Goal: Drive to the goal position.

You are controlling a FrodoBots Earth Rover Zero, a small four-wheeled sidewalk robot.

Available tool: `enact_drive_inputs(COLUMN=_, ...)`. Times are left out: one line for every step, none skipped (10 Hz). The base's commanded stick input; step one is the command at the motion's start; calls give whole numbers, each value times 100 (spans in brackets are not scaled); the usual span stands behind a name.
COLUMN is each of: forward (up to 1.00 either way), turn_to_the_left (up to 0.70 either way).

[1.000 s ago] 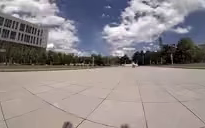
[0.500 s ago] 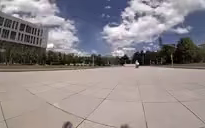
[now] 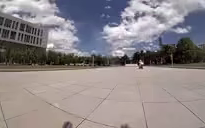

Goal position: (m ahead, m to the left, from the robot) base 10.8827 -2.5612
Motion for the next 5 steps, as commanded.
enact_drive_inputs(forward=6, turn_to_the_left=0)
enact_drive_inputs(forward=6, turn_to_the_left=0)
enact_drive_inputs(forward=6, turn_to_the_left=0)
enact_drive_inputs(forward=6, turn_to_the_left=0)
enact_drive_inputs(forward=6, turn_to_the_left=0)
